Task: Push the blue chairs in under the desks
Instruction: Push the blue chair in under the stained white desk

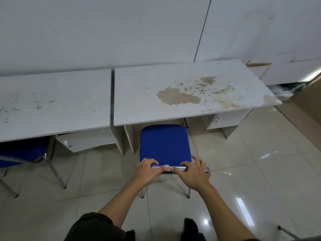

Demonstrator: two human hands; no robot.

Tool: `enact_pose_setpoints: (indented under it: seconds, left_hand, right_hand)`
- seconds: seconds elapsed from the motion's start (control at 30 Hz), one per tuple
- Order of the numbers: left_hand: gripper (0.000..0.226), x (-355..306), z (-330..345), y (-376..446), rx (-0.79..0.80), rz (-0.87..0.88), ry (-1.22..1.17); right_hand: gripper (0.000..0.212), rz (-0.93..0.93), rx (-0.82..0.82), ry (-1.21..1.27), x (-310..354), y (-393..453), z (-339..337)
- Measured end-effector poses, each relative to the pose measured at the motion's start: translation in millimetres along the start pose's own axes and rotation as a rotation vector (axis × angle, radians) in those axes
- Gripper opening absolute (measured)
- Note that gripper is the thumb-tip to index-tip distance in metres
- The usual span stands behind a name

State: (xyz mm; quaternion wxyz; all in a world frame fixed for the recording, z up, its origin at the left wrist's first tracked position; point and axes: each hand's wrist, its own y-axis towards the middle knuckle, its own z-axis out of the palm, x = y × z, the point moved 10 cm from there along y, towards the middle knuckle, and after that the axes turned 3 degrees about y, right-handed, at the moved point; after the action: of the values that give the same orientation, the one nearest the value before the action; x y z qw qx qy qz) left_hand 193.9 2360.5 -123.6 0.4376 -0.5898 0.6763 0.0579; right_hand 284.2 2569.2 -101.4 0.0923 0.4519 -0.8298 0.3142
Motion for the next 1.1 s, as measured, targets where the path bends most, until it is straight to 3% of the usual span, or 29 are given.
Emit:
enact_pose_setpoints:
  seconds: [0.2, 0.43, 0.57, 0.87, 1.1]
  left_hand:
    - [0.069, -33.1, 31.3, -0.6, -0.053, -0.050, -0.067]
    - [0.079, -52.4, 52.8, -1.9, -0.106, -0.087, -0.049]
    - [0.083, -50.6, 53.3, -4.5, -0.101, -0.086, -0.054]
    - [0.078, -63.1, 44.2, 19.5, -0.132, -0.079, -0.104]
    - [0.077, -75.7, 22.9, 58.8, -0.146, -0.081, -0.118]
  right_hand:
    - [0.079, -0.063, 0.031, -0.017, -31.2, 18.9, -29.1]
    - [0.083, -0.111, 0.085, -0.026, -57.2, 35.6, -46.7]
    - [0.093, -0.110, -0.038, 0.071, -75.5, 32.2, -56.0]
    - [0.065, -0.128, -0.057, 0.143, -66.3, 62.3, -68.8]
    - [0.080, -0.099, -0.010, 0.135, -45.3, 104.2, -80.3]
